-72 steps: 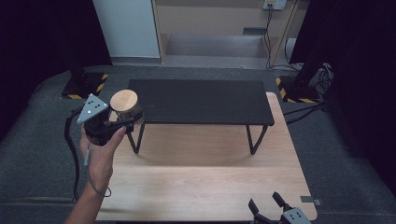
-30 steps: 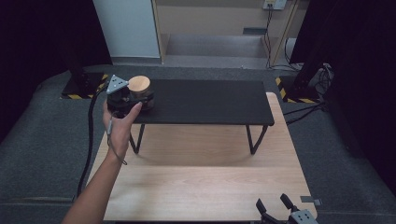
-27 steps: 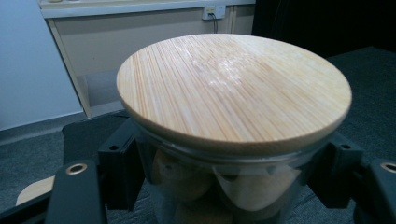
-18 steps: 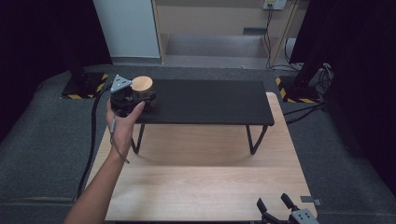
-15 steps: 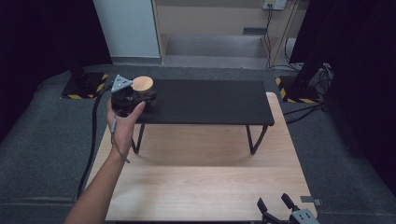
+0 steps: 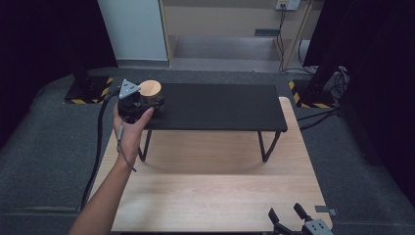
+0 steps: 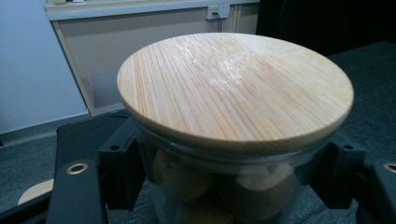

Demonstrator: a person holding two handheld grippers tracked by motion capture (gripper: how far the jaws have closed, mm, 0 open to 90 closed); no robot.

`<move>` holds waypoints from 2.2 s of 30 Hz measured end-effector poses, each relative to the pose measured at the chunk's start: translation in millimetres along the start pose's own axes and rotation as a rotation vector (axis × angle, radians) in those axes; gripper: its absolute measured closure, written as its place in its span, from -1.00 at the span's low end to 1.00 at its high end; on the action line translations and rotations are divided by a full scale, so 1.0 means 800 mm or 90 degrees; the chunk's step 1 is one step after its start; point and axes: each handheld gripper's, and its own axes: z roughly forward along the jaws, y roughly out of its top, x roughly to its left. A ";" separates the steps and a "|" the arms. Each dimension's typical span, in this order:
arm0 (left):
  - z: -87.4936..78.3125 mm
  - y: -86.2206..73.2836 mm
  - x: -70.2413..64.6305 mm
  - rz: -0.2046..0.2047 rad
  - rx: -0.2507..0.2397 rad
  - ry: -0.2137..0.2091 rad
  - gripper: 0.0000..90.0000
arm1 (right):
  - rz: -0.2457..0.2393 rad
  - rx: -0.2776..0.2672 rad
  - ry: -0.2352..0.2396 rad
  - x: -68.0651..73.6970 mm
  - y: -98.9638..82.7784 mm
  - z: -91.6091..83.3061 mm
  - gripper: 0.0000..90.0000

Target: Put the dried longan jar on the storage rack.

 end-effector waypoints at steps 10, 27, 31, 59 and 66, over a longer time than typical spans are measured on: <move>-0.009 -0.005 -0.005 -0.001 -0.027 0.004 -0.81 | 0.003 0.003 0.004 -0.001 0.001 0.001 -0.85; -0.043 -0.013 -0.016 0.014 -0.059 0.012 -0.91 | -0.003 0.008 0.014 0.004 0.005 0.005 -0.86; -0.056 -0.020 -0.020 0.013 -0.070 0.011 -0.91 | -0.005 0.009 0.014 0.006 0.007 0.006 -0.86; -0.132 -0.105 -0.056 -0.007 -0.110 0.051 -0.92 | -0.011 0.009 0.031 0.016 0.008 0.013 -0.86; -0.161 -0.148 -0.069 -0.024 -0.096 0.059 -0.92 | -0.014 0.010 0.040 0.019 0.007 0.017 -0.86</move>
